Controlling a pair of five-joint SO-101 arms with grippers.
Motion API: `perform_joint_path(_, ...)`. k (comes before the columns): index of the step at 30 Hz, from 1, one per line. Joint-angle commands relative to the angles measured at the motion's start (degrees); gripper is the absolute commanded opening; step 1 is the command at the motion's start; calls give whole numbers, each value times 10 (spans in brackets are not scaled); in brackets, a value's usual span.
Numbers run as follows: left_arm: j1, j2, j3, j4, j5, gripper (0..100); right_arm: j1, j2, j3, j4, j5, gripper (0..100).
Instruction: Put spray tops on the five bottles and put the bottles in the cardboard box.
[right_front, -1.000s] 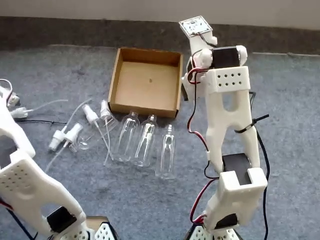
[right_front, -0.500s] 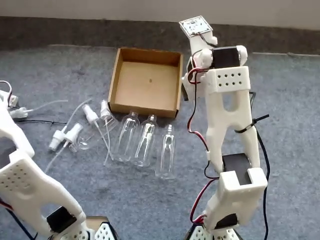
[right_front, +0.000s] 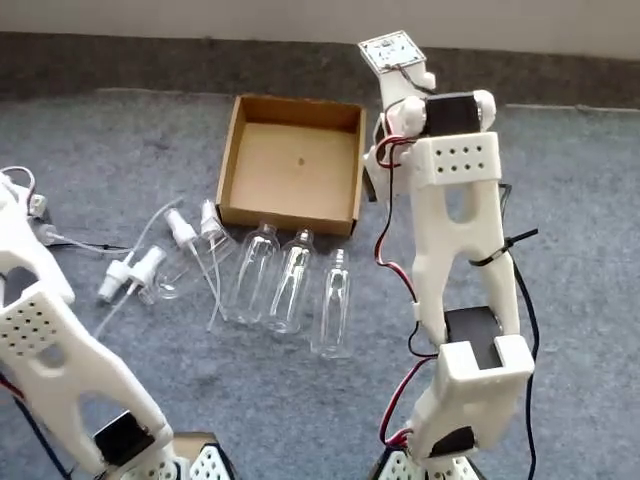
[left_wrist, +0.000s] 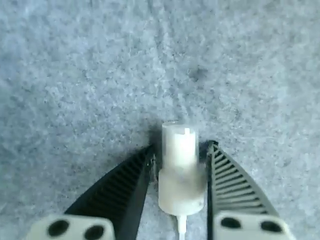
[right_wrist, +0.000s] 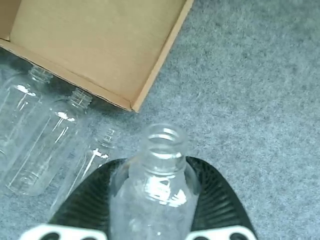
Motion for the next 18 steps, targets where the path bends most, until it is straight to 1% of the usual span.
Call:
perform_joint_path(1,18,33,-59,4,4,164,-3,-34,-1,9,2,5)
perform_joint_path(2,19,37,-69,7,4,164,-1,-34,-1,9,3,5)
perform_joint_path(5,19,39,-110,59,-1,164,-1,-34,-3,9,3,5)
perform_joint_path(6,20,39,-136,84,-14,164,-2,-34,-5,9,3,5)
perform_joint_path(9,29,41,-233,162,-95,164,-4,-34,-5,9,2,5)
perform_joint_path(12,40,41,-331,229,-147,164,-4,-34,-5,9,3,5)
perform_joint_path(15,52,40,-423,277,-187,164,-4,-34,-5,9,4,5)
perform_joint_path(18,65,42,-493,305,-217,164,-4,-35,-6,9,4,5)
